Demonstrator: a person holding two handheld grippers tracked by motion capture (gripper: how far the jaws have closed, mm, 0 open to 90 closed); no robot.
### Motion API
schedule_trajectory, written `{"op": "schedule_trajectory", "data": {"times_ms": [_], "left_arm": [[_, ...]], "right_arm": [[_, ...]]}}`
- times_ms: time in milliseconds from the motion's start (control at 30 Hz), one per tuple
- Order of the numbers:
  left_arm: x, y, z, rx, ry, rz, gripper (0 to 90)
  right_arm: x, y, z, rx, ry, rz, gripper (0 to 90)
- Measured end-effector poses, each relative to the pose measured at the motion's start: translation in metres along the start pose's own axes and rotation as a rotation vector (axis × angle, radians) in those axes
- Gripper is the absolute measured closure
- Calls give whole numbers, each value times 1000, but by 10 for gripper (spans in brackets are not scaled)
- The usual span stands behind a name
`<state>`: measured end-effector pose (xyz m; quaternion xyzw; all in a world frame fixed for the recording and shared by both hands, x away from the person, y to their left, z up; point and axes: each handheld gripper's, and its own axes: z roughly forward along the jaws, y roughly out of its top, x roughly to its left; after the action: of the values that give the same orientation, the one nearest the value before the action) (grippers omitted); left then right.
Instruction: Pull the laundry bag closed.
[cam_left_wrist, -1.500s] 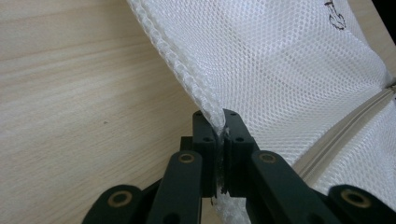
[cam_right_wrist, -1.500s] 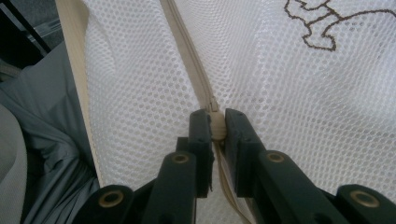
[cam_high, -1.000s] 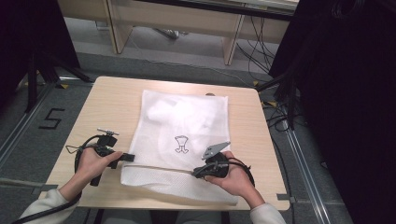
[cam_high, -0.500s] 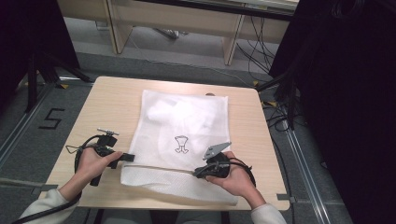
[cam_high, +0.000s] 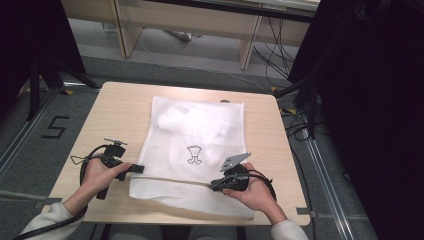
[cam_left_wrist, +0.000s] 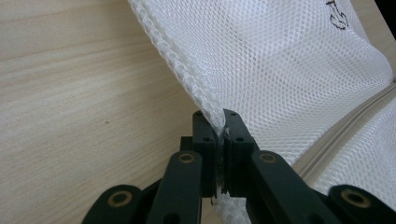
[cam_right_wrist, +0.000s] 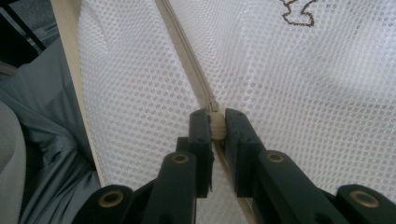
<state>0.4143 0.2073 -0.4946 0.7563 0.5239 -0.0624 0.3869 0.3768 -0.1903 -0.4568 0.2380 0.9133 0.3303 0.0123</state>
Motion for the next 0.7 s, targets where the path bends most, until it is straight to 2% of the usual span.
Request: {"op": "schedule_trajectory", "data": {"times_ms": [67,100,133,300,367,433,467,533,700], "left_arm": [[0,0,0,0,0,0,850],[0,0,0,-1,3,0,850],[0,0,0,-1,0,-2,850],[0,0,0,-1,0,-2,850],[0,0,0,-1,1,-2,850],[0,0,0,-1,2,2,850],[0,0,0,-1,1,-2,850],[0,0,0,-1,3,1,850],[0,0,0,0,2,-1,850]], "right_arm": [[-1,-1,-2,2,-2,-7,824],[0,-1,-2,7,-1,14,824],[-1,-1,-2,5,-3,-4,824],[-2,-3,-4,1,-4,12,824],[0,-4,-4,10,-1,32,824],[-2,-4,-4,-6,-3,16,824],[-2,-4,-6,7,-6,12,824],[-1,-5,-6,1,-2,34,824],[-3,-6,-7,-5,-12,28,824]]}}
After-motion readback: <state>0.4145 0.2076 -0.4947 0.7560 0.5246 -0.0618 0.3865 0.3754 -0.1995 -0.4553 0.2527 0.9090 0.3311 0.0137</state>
